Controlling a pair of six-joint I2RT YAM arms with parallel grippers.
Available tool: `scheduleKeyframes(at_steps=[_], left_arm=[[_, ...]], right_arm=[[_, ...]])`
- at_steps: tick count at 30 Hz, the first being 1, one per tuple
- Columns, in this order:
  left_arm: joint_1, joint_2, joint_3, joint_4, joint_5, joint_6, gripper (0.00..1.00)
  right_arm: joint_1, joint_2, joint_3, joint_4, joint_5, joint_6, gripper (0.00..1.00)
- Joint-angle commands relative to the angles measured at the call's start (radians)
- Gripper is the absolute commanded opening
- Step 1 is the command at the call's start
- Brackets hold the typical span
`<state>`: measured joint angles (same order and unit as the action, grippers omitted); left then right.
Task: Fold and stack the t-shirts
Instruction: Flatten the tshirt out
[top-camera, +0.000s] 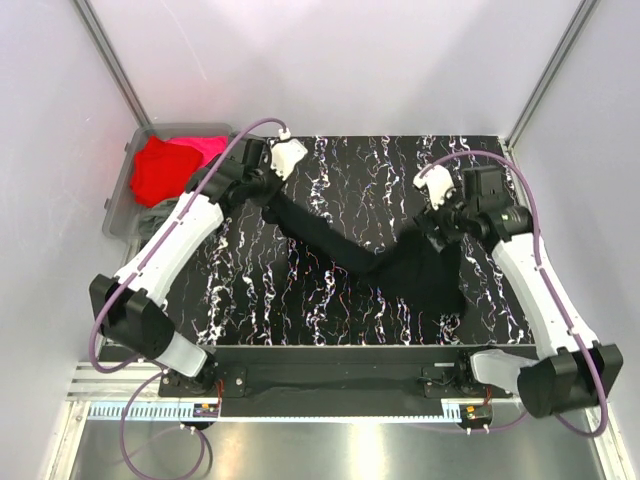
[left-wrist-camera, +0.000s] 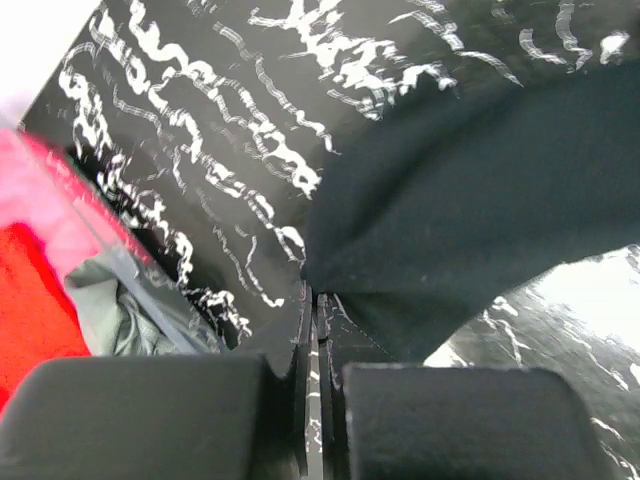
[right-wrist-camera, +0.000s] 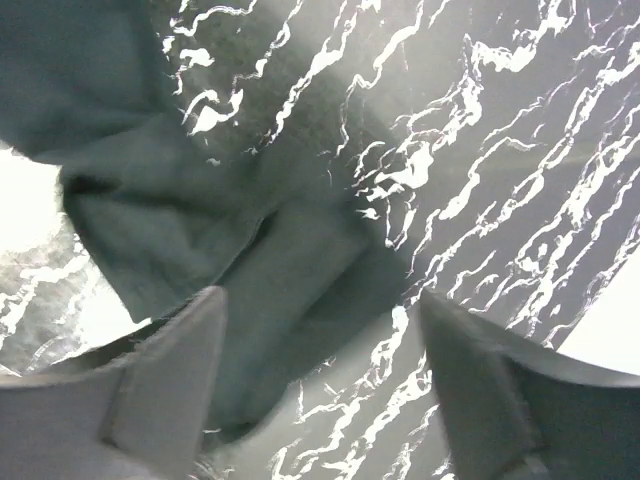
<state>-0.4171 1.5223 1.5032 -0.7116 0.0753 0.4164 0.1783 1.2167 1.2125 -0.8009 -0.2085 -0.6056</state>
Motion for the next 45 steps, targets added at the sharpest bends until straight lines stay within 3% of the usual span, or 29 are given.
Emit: scheduleKeyframes(at_steps=[1,7,15,20,36,43,45], left_arm=[[-0.008,-0.056,0.028,0.064,0.017,0.022,0.00],[-0.009,0.081,0.109,0.023,0.034,-0.002,0.00],[-0.026,0.165,0.143,0.000,0.009,0.013,0.00],[-0.028,0.196,0.144,-0.003,-0.003,0.016,0.00],[-0.028,0.265,0.170,-0.005,0.047,-0.004,0.00],[-0.026,0.280,0.173,-0.006,0.040,0.009,0.00],[-0.025,0.282,0.172,-0.008,0.037,0.009,0.00]], right_arm=[[-0.002,-0.059,-0.056,0.126,0.054,0.001,0.89],[-0.036,0.170,0.028,0.175,-0.040,0.125,0.86],[-0.085,0.389,0.004,0.017,-0.121,0.044,0.73],[-0.103,0.513,0.065,-0.067,-0.147,0.012,0.72],[-0.207,0.578,0.053,-0.147,-0.003,-0.046,0.73],[-0.212,0.670,0.068,-0.239,-0.037,-0.075,0.58],[-0.215,0.687,0.082,-0.271,-0.057,-0.100,0.42]])
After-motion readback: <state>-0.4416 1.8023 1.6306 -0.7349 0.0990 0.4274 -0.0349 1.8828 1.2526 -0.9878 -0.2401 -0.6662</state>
